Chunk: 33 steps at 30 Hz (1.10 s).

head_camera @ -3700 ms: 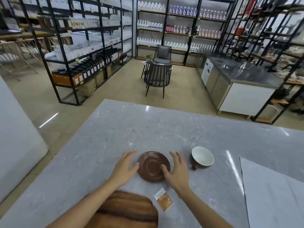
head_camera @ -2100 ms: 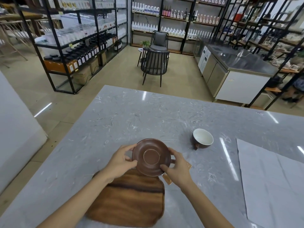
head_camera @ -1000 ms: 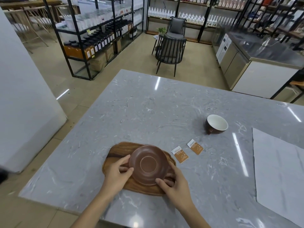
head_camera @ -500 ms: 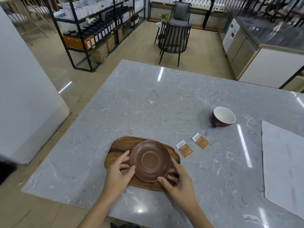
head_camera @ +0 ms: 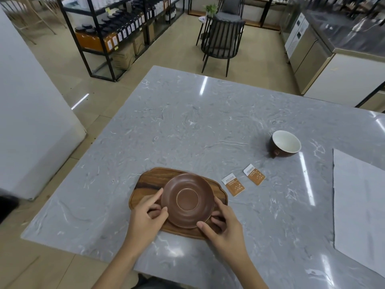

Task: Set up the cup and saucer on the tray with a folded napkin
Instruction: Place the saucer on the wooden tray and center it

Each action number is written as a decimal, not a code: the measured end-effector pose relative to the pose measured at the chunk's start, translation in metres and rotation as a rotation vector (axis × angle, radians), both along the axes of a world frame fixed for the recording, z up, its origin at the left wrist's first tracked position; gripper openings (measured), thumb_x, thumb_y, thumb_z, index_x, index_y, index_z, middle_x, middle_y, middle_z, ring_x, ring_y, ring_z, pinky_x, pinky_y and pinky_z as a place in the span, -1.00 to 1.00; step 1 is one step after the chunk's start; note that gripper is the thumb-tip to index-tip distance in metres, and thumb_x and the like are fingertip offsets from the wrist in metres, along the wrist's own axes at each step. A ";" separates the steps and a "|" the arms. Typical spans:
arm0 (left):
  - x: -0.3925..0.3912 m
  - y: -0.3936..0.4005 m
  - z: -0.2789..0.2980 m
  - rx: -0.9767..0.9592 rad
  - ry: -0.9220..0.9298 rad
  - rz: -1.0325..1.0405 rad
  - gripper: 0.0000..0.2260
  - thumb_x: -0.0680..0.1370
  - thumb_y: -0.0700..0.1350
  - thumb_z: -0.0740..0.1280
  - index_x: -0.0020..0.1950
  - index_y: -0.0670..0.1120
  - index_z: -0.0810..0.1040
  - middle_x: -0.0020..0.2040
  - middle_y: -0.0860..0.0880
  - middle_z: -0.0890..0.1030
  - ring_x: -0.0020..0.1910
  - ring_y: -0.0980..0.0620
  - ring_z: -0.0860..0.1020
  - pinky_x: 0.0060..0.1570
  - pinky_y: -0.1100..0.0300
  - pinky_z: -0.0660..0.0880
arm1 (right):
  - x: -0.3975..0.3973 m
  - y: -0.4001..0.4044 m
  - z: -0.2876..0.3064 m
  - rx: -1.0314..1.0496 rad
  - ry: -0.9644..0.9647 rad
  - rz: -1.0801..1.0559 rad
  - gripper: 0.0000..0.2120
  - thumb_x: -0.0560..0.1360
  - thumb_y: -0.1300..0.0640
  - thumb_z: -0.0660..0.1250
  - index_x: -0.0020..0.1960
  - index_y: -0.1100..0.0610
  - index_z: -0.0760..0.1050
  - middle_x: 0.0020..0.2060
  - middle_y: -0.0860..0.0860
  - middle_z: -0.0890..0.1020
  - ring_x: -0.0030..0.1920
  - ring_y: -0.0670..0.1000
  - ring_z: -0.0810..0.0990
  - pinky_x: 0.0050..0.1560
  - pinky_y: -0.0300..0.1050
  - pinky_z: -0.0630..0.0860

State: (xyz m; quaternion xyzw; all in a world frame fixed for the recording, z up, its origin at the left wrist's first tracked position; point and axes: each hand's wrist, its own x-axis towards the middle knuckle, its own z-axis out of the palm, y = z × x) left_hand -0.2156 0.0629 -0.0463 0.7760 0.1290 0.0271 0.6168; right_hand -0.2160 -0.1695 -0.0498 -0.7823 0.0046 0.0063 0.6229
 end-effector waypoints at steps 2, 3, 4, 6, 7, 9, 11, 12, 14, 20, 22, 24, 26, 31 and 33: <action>0.000 0.000 -0.001 0.004 -0.004 0.004 -0.45 0.51 -0.33 0.45 0.43 0.04 0.48 0.08 0.06 0.61 -0.04 0.00 0.66 0.01 0.37 0.60 | 0.000 0.001 0.000 0.005 -0.002 -0.003 -0.27 0.31 -0.02 0.63 0.41 -0.23 0.43 0.07 -0.13 0.60 0.11 0.03 0.63 0.09 -0.27 0.60; 0.000 0.000 -0.001 0.006 -0.005 0.004 -0.45 0.51 -0.33 0.45 0.43 0.04 0.48 0.08 0.06 0.61 -0.05 0.00 0.66 0.01 0.37 0.60 | 0.000 0.001 0.000 0.009 -0.001 -0.003 -0.27 0.31 0.00 0.63 0.40 -0.23 0.43 0.07 -0.13 0.60 0.11 0.02 0.62 0.09 -0.27 0.60; 0.000 0.001 -0.001 0.008 -0.006 0.004 -0.45 0.50 -0.33 0.45 0.43 0.04 0.48 0.08 0.06 0.61 -0.05 -0.01 0.66 0.01 0.37 0.60 | 0.000 0.001 0.000 0.011 0.001 -0.002 -0.27 0.31 0.02 0.64 0.40 -0.23 0.43 0.06 -0.13 0.60 0.10 0.02 0.62 0.09 -0.27 0.60; 0.000 0.001 -0.001 0.013 -0.004 0.000 -0.45 0.50 -0.32 0.46 0.43 0.05 0.47 0.09 0.07 0.61 -0.04 0.00 0.66 0.01 0.38 0.60 | 0.000 0.000 0.001 0.014 0.005 0.001 -0.27 0.32 0.08 0.64 0.40 -0.21 0.43 0.04 -0.15 0.59 0.09 0.02 0.61 0.09 -0.28 0.60; 0.000 0.001 -0.001 0.017 -0.003 -0.003 -0.44 0.51 -0.32 0.46 0.43 0.07 0.46 0.09 0.08 0.60 -0.03 0.02 0.65 0.02 0.39 0.60 | 0.000 0.000 0.001 0.015 0.006 0.004 -0.26 0.32 0.11 0.65 0.41 -0.19 0.43 0.04 -0.15 0.59 0.10 0.02 0.61 0.10 -0.28 0.60; 0.000 0.002 -0.001 0.017 -0.001 -0.009 -0.44 0.51 -0.30 0.46 0.42 0.11 0.45 0.10 0.11 0.60 -0.02 0.04 0.65 0.02 0.39 0.59 | -0.001 0.000 0.001 0.015 0.003 0.010 -0.25 0.34 0.15 0.64 0.43 -0.13 0.43 0.06 -0.11 0.59 0.11 0.03 0.61 0.10 -0.27 0.59; 0.000 0.003 -0.001 0.005 0.006 -0.017 -0.43 0.51 -0.29 0.47 0.41 0.14 0.45 0.06 0.14 0.60 -0.01 0.04 0.66 0.02 0.40 0.59 | -0.001 0.000 0.001 0.010 -0.003 0.014 -0.25 0.35 0.17 0.64 0.46 -0.05 0.42 0.09 -0.03 0.59 0.11 0.02 0.61 0.10 -0.27 0.60; 0.000 0.004 -0.001 -0.003 0.011 -0.021 -0.44 0.51 -0.28 0.47 0.41 0.15 0.45 0.05 0.17 0.60 0.00 0.04 0.66 0.03 0.40 0.59 | -0.001 0.000 0.001 0.008 -0.004 0.013 -0.24 0.35 0.18 0.64 0.47 -0.02 0.42 0.10 -0.01 0.59 0.11 0.02 0.61 0.10 -0.27 0.59; 0.002 0.006 -0.001 -0.008 0.018 -0.030 -0.44 0.51 -0.27 0.48 0.41 0.16 0.46 0.05 0.20 0.60 0.01 0.03 0.66 0.04 0.38 0.59 | -0.002 0.000 0.002 0.006 -0.003 0.013 -0.24 0.35 0.19 0.63 0.47 0.01 0.41 0.10 0.00 0.58 0.11 0.01 0.60 0.09 -0.28 0.59; 0.004 0.009 0.001 -0.010 0.048 -0.054 -0.47 0.52 -0.19 0.48 0.40 0.22 0.50 0.12 0.26 0.61 0.03 0.08 0.67 0.01 0.37 0.61 | -0.002 -0.002 0.003 -0.002 -0.006 0.018 -0.24 0.36 0.16 0.63 0.48 -0.01 0.40 0.10 -0.01 0.58 0.11 -0.02 0.61 0.07 -0.33 0.58; 0.007 0.015 0.005 -0.031 0.080 -0.089 -0.56 0.53 -0.08 0.46 0.35 0.28 0.53 0.17 0.31 0.62 0.05 0.14 0.68 -0.04 0.35 0.62 | -0.001 -0.002 0.003 -0.012 -0.006 0.020 -0.25 0.36 0.13 0.63 0.48 0.01 0.41 0.16 -0.02 0.54 0.12 -0.01 0.61 0.09 -0.32 0.58; 0.012 0.023 0.008 -0.043 0.114 -0.120 -0.67 0.56 -0.01 0.42 0.29 0.29 0.57 0.12 0.27 0.66 0.03 0.13 0.70 0.01 0.18 0.66 | -0.001 -0.002 0.004 0.012 0.013 0.002 -0.27 0.37 0.11 0.62 0.47 0.01 0.43 0.21 -0.02 0.50 0.11 0.01 0.62 0.10 -0.27 0.60; 0.018 0.032 0.011 -0.014 0.121 -0.098 -0.76 0.58 0.01 0.39 0.23 0.24 0.61 0.05 0.19 0.70 -0.05 0.09 0.72 0.07 0.03 0.66 | 0.001 -0.003 0.006 0.100 0.040 -0.042 -0.36 0.40 0.11 0.60 0.42 -0.03 0.46 0.23 -0.01 0.51 0.09 0.04 0.64 0.06 -0.19 0.63; 0.052 0.040 0.034 0.147 0.023 -0.100 -0.80 0.61 -0.04 0.35 0.18 0.21 0.62 -0.04 0.13 0.72 -0.08 0.09 0.70 -0.03 0.17 0.65 | 0.010 -0.010 0.019 0.129 0.132 -0.186 -0.65 0.50 -0.02 0.46 0.27 -0.16 0.55 0.20 0.05 0.62 0.10 0.02 0.69 0.12 0.03 0.66; 0.076 0.031 0.045 0.171 -0.020 -0.135 -0.80 0.62 -0.05 0.35 0.22 0.11 0.63 0.03 0.12 0.70 -0.03 0.08 0.68 0.01 0.09 0.65 | 0.017 -0.019 0.024 0.081 0.124 -0.271 -0.73 0.57 0.05 0.43 0.26 -0.09 0.57 0.21 -0.03 0.62 0.10 -0.01 0.67 0.13 0.15 0.65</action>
